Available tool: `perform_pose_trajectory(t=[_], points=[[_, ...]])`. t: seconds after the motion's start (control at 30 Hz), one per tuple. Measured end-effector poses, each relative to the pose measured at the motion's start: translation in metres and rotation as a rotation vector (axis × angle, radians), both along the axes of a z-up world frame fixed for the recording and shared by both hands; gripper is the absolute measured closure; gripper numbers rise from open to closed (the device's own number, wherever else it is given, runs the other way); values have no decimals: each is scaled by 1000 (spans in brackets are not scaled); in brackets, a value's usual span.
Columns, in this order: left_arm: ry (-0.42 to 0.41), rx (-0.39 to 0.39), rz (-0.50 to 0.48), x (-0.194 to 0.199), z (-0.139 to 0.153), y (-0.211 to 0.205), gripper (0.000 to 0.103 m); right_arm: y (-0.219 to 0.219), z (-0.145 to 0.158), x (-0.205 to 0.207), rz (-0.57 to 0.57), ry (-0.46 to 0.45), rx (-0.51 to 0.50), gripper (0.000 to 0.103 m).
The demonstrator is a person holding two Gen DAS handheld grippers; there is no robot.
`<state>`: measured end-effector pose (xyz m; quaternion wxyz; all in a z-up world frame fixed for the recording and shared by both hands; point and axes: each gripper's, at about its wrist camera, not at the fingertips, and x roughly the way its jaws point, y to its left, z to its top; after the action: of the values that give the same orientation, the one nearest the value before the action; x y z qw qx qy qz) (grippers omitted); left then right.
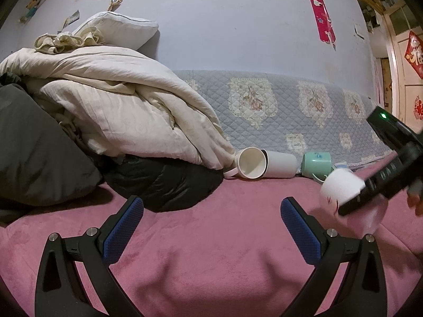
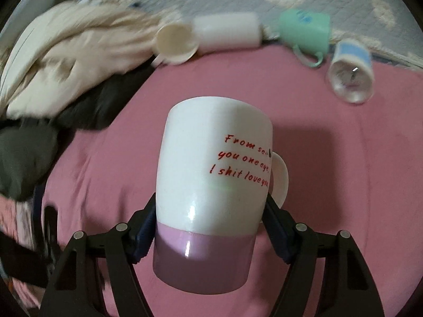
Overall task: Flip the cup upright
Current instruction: 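Lift the pink-based mug with the right gripper and set it down on its side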
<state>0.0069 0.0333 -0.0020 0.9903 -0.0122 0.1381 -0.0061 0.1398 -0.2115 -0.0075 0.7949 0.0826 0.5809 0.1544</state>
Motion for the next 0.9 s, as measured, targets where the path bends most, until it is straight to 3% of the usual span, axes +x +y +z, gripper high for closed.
perform_pose_trajectory(t=[0.3,0.5,0.6,0.73,0.9], points=[[1,11,-4,0,0,-2,0,8,-24,-11,-1,-18,15,28],[3,10,-4,0,-1,-3,0,16,-22,-26,60,-134,-17,26],[3,11,-4,0,-1,-3,0,14,-11,-37,87,-231,-10,18],[1,10,-4,1,-1,-3,0,-3,7,-58,102,-412,59,18],[2,12,-4,1,-1,-3,0,-42,19,-91,-87,-736,9,10]])
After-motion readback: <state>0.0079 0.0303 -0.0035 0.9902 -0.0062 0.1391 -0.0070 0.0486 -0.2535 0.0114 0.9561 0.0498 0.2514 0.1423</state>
